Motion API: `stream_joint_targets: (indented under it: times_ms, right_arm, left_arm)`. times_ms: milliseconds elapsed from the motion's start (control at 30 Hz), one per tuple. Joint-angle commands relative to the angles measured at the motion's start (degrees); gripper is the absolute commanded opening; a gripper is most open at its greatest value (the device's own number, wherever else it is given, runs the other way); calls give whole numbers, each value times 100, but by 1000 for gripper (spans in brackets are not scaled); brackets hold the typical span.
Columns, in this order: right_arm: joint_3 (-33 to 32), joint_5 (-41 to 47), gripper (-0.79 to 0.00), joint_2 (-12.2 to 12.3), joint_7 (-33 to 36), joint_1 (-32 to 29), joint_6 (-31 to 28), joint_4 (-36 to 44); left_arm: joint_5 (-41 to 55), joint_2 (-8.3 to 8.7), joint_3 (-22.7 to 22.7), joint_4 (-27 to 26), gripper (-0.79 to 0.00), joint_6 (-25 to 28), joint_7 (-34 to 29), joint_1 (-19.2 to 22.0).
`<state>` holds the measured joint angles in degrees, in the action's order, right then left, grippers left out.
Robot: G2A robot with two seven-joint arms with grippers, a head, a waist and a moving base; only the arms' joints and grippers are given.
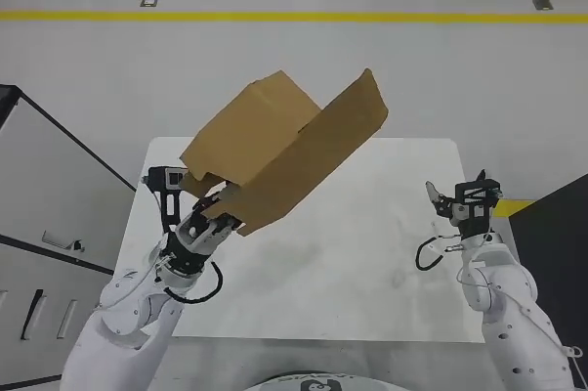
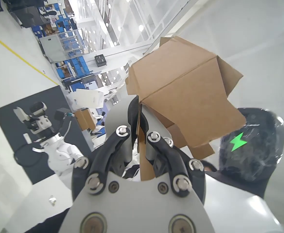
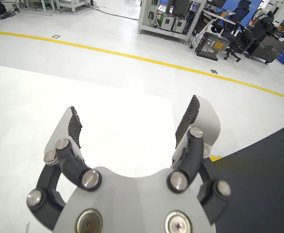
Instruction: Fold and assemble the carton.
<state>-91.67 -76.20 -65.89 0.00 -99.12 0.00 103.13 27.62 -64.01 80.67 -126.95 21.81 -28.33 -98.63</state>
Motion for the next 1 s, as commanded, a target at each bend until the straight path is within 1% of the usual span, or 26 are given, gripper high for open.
stream_joint_targets:
  times_ms: [0, 133, 267, 333, 600, 700, 900, 967]
  right_arm:
    - [0, 0, 0, 0, 0, 0, 0, 0]
    - [0, 0, 0, 0, 0, 0, 0, 0]
    - [0, 0, 0, 0, 0, 0, 0, 0]
    - [0, 0, 0, 0, 0, 0, 0, 0]
    - [0, 0, 0, 0, 0, 0, 0, 0]
    - [0, 0, 0, 0, 0, 0, 0, 0]
    - [0, 0, 0, 0, 0, 0, 0, 0]
    - [0, 0, 0, 0, 0, 0, 0, 0]
  left_arm:
    - [-664, 5, 54, 70, -785, 289, -82, 67]
    - [-1880, 12, 114, 191, -785, 800, -188, 205]
    - [-2777, 11, 66, 252, -785, 1354, -235, 334]
    - [-2989, -6, -1, 289, -785, 1582, -25, 364]
    - [-3039, -10, -9, 299, -785, 1616, 17, 370]
    - [-3563, -3, -19, 282, -785, 1708, -92, 492]
    - [-4558, -35, -301, 405, -785, 2076, 50, 942]
    - [-4976, -33, -371, 493, -785, 2277, -57, 1172]
